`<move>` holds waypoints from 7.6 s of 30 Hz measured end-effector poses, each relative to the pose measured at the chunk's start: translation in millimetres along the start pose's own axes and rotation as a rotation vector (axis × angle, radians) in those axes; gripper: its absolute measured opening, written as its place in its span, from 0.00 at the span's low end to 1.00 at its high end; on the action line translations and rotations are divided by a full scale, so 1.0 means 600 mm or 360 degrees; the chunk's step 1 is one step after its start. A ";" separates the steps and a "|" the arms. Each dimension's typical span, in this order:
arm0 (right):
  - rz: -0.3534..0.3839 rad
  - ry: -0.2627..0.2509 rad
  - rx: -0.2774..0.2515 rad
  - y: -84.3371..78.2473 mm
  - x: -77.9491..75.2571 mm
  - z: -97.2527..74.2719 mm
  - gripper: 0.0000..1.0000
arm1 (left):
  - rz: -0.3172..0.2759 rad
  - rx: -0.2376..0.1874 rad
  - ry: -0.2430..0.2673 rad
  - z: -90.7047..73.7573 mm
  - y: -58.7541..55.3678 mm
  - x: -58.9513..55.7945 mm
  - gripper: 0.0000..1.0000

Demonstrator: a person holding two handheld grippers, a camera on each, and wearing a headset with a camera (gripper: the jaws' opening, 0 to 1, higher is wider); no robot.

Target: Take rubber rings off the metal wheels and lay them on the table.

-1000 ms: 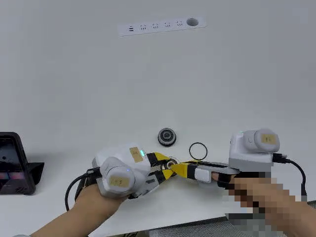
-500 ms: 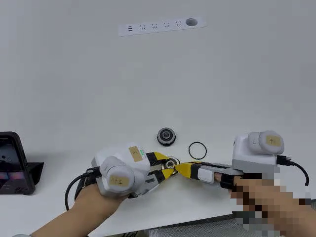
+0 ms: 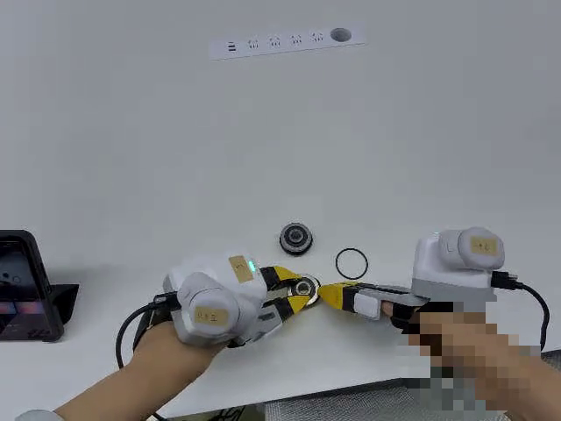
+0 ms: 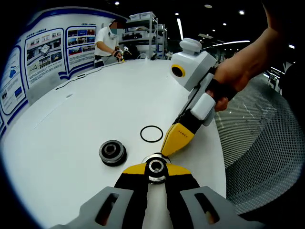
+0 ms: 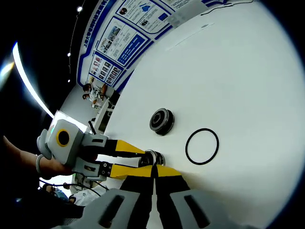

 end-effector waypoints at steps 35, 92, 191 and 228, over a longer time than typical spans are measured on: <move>-0.0034 0.0035 -0.0010 0.003 0.018 0.002 0.02 | -0.0002 0.0002 0.0005 0.000 0.000 0.000 0.13; 0.0067 0.0094 -0.0093 0.011 0.045 -0.003 0.02 | 0.0014 -0.0025 0.0046 -0.027 -0.007 0.004 0.41; -0.0273 -0.0112 -0.0258 0.079 -0.021 -0.003 0.24 | -0.0013 -0.0078 0.0227 0.018 0.033 0.093 0.25; -0.0103 -0.0006 -0.0182 0.091 -0.024 0.074 0.24 | -0.0052 -0.0029 0.0208 0.034 0.017 0.104 0.14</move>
Point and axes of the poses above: the centre of the closed fingertips' face, and the gripper's own axes: z roughly forward along the fingers, x roughly to its left, y roughly out of its top, the point moved 6 cm from there along -z, roughly backward along the fingers, and after that the axes turned 15 degrees about -x, right-handed, at the moved point
